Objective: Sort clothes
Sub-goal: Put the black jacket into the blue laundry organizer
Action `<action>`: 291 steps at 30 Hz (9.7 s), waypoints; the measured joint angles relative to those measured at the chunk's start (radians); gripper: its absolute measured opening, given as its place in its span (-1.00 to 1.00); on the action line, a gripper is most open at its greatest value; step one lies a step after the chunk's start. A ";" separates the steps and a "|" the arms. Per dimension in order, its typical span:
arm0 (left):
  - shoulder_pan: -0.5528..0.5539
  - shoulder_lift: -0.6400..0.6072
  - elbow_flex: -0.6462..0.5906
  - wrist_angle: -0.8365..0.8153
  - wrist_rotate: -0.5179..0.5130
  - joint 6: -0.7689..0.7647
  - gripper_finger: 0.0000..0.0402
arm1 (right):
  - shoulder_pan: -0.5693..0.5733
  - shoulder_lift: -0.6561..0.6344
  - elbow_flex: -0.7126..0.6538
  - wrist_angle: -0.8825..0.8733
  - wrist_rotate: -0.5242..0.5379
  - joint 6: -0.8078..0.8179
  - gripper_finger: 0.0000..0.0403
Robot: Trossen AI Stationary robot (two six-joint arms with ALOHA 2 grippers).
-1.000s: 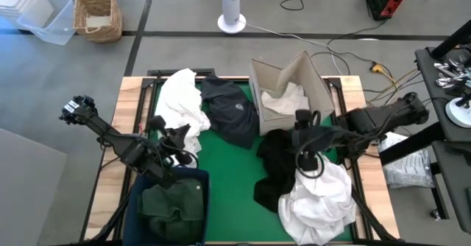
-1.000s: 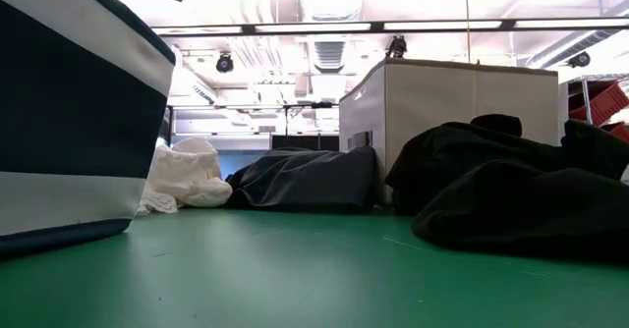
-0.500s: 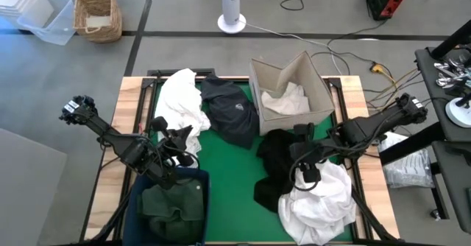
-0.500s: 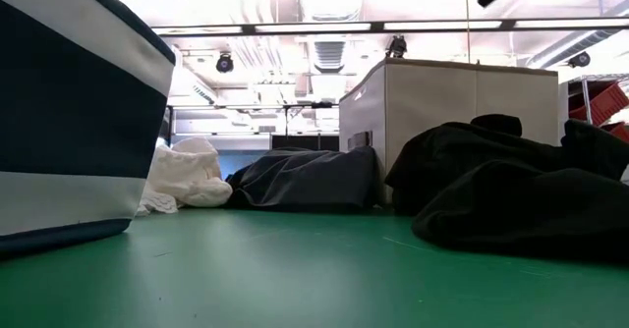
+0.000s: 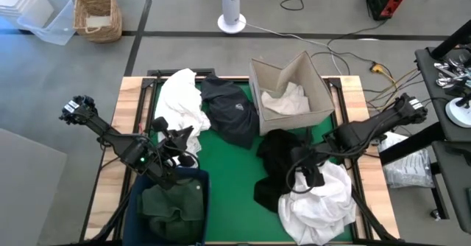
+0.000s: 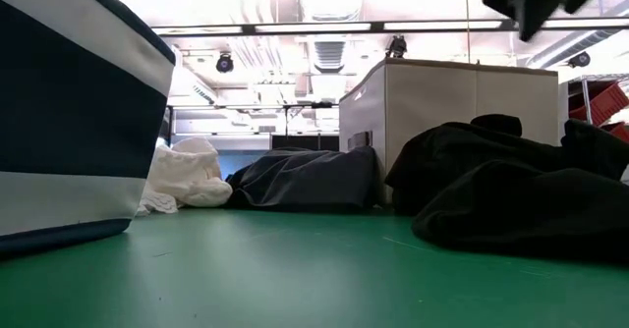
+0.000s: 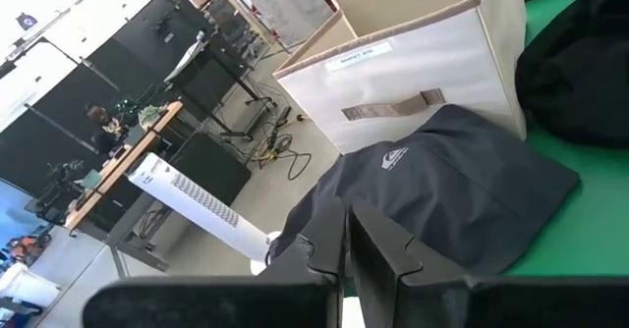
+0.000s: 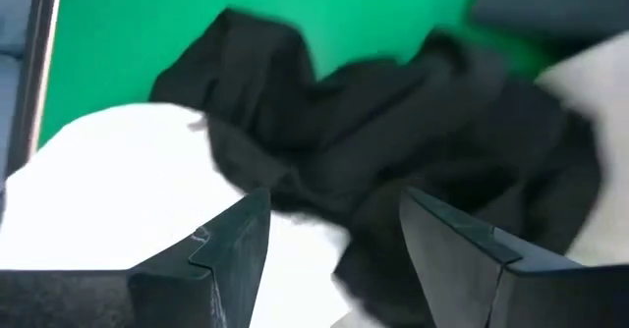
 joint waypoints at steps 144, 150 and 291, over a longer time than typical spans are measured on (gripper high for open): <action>0.092 0.073 -0.050 0.906 0.596 0.755 -0.42 | -0.019 0.084 -0.146 0.930 0.298 -0.524 -0.96; 0.141 0.102 -0.050 0.953 0.598 0.773 -0.12 | -0.022 0.084 -0.146 1.047 0.245 -0.610 -0.96; 0.314 0.181 0.369 0.632 0.688 0.876 0.15 | -0.268 0.246 -0.103 1.299 -0.246 -0.467 -0.95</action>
